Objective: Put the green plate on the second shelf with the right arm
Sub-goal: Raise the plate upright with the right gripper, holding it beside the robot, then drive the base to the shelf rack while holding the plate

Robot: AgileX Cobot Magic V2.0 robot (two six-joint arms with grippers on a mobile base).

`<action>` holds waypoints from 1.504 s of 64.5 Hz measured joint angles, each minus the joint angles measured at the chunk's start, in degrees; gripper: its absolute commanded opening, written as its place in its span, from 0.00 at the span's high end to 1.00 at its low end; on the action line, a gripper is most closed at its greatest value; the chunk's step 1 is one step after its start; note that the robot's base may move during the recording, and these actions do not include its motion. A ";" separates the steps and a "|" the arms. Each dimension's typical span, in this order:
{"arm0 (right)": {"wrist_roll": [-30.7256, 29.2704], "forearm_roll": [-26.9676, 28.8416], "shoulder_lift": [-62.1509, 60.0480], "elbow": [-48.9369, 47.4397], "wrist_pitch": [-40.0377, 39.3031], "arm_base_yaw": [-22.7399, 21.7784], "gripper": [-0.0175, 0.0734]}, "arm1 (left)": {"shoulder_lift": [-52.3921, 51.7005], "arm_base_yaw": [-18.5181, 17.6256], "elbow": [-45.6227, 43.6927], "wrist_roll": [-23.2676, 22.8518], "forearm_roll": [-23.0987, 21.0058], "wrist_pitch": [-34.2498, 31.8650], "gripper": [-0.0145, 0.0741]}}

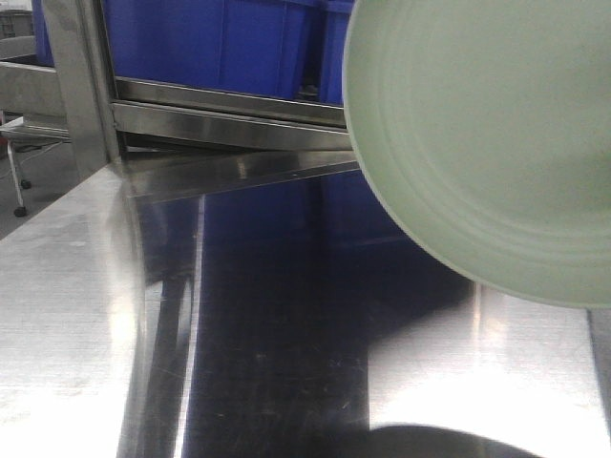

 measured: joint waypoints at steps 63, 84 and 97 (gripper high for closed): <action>0.70 0.86 0.00 0.00 1.03 0.00 0.75 | 0.00 0.00 0.00 0.00 0.00 0.00 0.69; 0.70 0.86 0.00 0.00 1.05 0.00 0.75 | 0.00 0.00 0.00 0.00 0.00 0.00 0.69; 0.70 0.86 0.00 0.00 1.05 0.00 0.75 | 0.00 0.00 0.00 0.00 0.00 0.00 0.69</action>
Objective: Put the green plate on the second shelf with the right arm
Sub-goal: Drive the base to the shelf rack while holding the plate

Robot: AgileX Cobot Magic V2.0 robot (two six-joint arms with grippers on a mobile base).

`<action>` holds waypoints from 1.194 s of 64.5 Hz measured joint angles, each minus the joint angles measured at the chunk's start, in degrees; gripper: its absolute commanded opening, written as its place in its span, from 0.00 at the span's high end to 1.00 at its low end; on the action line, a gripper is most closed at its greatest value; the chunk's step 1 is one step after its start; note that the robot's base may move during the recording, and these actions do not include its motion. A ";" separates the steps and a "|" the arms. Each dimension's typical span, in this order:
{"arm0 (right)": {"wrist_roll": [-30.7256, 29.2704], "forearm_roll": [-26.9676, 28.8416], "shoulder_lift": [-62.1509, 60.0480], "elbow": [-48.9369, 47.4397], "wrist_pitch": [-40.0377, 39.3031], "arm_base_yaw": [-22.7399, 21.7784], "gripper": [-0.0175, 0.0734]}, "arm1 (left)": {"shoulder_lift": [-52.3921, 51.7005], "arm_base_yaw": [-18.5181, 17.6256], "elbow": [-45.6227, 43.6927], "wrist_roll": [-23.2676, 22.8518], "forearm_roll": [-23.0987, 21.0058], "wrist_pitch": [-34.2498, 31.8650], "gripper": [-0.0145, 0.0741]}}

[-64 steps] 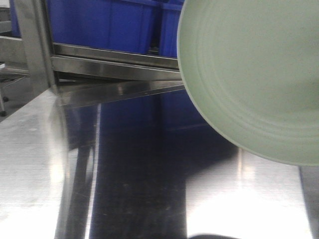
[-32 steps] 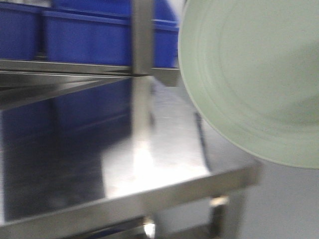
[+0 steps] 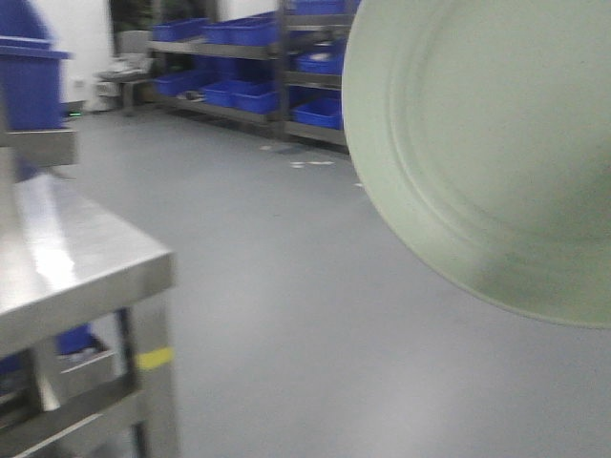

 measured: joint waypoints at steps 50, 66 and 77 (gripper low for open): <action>0.00 0.00 0.00 0.00 0.10 0.00 0.75 | 0.00 0.00 0.00 0.00 0.00 0.00 0.69; 0.00 0.00 0.00 0.00 0.10 0.00 0.75 | 0.00 0.00 0.00 0.00 0.00 0.00 0.69; 0.00 0.00 0.00 0.00 0.10 0.00 0.75 | 0.00 0.00 0.00 0.00 0.00 0.00 0.69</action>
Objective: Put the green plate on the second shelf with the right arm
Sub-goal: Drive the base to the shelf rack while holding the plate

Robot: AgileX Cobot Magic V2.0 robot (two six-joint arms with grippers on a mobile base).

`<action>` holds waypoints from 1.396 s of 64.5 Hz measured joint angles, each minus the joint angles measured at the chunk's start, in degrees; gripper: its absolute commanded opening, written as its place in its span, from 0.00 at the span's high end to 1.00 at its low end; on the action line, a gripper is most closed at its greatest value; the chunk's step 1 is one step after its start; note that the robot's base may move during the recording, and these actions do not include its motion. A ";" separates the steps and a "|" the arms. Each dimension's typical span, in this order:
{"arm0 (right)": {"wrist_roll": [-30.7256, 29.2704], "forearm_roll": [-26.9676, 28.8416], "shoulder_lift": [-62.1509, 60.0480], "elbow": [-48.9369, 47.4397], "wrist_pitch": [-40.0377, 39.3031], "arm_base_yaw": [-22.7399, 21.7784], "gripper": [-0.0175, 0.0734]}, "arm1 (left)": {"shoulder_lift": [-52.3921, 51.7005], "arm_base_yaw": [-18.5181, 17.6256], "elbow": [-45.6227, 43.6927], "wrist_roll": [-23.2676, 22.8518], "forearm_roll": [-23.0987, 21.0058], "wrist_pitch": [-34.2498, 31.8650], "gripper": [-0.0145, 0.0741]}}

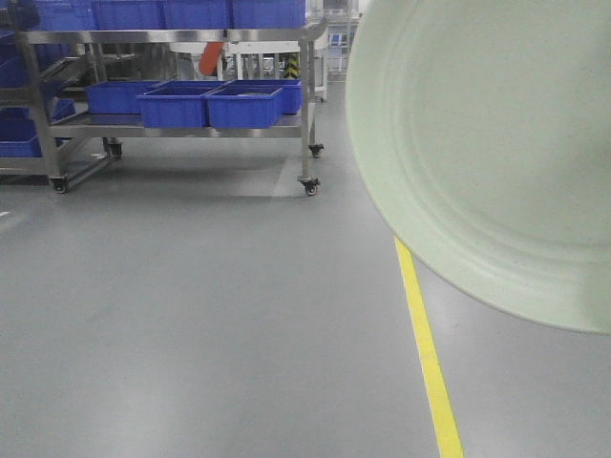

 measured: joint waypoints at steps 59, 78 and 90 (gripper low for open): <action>0.02 0.00 0.00 0.00 0.22 0.00 0.75 | 0.00 0.00 0.00 0.00 0.00 0.00 0.69; 0.02 0.00 0.00 0.00 0.44 0.00 0.75 | 0.00 0.00 0.00 0.00 0.00 0.00 0.69; 0.02 0.00 0.00 0.00 0.56 0.00 0.75 | 0.00 0.00 0.00 0.00 0.00 0.00 0.69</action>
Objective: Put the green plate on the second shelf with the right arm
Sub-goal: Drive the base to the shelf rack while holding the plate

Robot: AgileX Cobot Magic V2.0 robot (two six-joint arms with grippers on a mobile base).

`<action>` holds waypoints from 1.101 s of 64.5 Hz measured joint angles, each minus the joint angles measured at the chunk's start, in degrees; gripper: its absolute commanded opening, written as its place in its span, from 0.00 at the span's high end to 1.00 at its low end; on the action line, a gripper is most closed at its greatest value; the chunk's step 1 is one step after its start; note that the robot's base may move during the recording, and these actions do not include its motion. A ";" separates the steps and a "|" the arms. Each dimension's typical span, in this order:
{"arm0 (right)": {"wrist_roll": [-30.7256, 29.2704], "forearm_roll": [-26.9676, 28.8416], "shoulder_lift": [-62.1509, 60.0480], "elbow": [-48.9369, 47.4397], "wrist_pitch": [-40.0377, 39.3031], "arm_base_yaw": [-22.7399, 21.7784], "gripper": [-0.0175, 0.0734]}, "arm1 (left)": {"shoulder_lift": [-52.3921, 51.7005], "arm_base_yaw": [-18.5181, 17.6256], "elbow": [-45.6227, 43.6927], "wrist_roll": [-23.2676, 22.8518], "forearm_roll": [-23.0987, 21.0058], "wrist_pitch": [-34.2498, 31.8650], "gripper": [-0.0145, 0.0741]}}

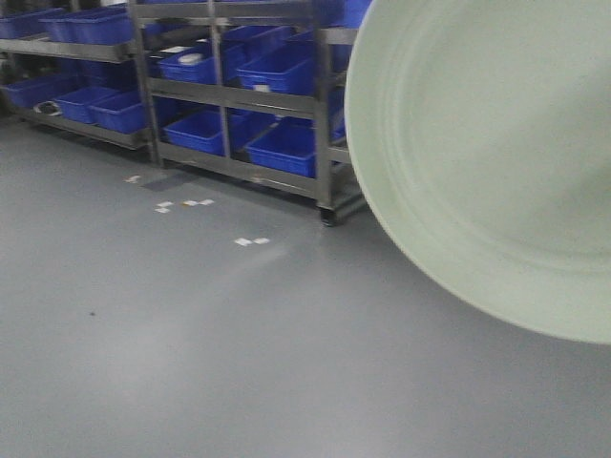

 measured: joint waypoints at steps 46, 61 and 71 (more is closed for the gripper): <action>0.10 0.00 0.00 0.00 -0.02 0.00 0.75 | 0.00 0.00 0.00 0.00 0.00 0.00 0.69; 0.10 0.00 0.00 0.00 0.08 0.00 0.75 | 0.00 0.00 0.00 0.00 0.00 0.00 0.69; 0.10 0.00 0.00 0.00 0.08 0.00 0.75 | 0.00 0.00 0.00 0.00 0.00 0.00 0.69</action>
